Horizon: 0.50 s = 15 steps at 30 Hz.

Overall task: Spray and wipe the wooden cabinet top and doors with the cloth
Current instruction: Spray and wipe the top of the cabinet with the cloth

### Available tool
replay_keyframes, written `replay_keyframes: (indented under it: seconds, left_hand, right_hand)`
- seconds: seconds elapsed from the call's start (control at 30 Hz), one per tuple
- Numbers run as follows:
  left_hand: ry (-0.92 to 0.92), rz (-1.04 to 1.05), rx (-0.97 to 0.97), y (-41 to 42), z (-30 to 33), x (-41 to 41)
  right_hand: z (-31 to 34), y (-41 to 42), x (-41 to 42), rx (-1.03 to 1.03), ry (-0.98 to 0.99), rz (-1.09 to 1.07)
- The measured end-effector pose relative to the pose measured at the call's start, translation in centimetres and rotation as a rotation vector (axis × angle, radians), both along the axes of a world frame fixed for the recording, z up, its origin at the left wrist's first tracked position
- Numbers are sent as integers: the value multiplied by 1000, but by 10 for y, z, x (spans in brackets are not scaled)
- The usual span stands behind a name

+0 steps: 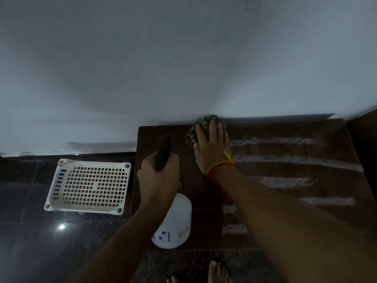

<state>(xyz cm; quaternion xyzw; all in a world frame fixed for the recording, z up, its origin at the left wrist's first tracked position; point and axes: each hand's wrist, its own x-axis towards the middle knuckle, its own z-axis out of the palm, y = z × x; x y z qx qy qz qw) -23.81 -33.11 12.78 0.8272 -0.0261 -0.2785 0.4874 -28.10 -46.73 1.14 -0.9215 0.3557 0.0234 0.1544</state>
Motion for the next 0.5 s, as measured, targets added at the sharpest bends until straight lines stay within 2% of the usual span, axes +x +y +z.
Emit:
replay_keyframes:
  seconds: [0.23, 0.5]
  left_hand:
    - [35, 19, -35, 4, 3, -13]
    - [18, 4, -73, 14, 3, -22]
  right_hand:
    - [3, 25, -35, -9, 3, 30]
    - [-2, 11, -27, -12, 16, 37]
